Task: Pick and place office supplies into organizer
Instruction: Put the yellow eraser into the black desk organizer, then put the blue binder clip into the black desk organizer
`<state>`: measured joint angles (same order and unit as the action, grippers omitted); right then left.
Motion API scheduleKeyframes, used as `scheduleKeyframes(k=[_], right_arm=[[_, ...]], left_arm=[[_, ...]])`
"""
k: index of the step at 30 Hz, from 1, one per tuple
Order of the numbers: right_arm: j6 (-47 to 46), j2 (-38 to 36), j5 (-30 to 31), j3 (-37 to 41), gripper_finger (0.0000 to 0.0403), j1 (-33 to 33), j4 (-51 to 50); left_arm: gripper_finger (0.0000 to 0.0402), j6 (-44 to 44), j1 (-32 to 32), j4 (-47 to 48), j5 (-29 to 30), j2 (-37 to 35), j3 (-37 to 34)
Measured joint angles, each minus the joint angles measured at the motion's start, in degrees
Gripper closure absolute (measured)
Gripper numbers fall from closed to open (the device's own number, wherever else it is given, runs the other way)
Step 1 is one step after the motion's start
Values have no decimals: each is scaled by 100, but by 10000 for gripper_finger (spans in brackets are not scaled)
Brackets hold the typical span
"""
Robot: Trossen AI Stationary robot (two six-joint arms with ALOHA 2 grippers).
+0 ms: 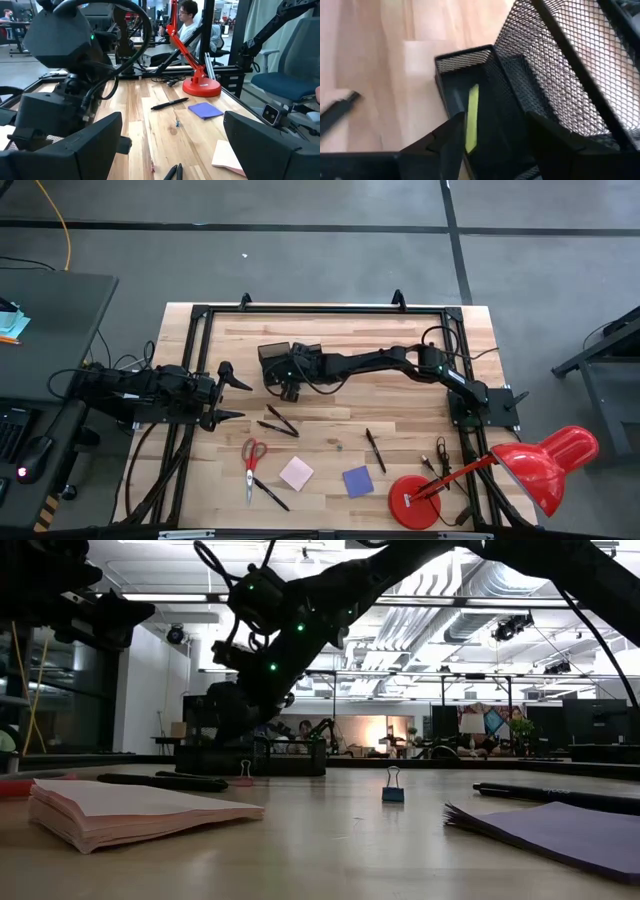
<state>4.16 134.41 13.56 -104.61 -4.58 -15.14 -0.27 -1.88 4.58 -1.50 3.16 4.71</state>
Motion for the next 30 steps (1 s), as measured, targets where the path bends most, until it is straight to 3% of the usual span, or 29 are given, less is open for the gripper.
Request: scheduleKeyframes(k=[9, 12, 19, 25, 30], right_arm=[[-276, -17, 375, -356, 222, -42, -593], [-370, -17, 491, -566, 227, 76, -1196], [-1095, -15, 1196, -951, 251, 611, -3084], [-1748, -15, 1284, -975, 260, 1234, -3758], [-2401, -37, 1336, -973, 244, 1786, -4133]], left_arm=[[66, 0, -1, 42, 0, 0, 0], [66, 0, 0, 105, 0, 0, -1], [66, 0, -1, 291, 0, 0, -2], [66, -2, 1, 291, 0, 0, -2], [66, -2, -1, 289, 0, 0, -2]])
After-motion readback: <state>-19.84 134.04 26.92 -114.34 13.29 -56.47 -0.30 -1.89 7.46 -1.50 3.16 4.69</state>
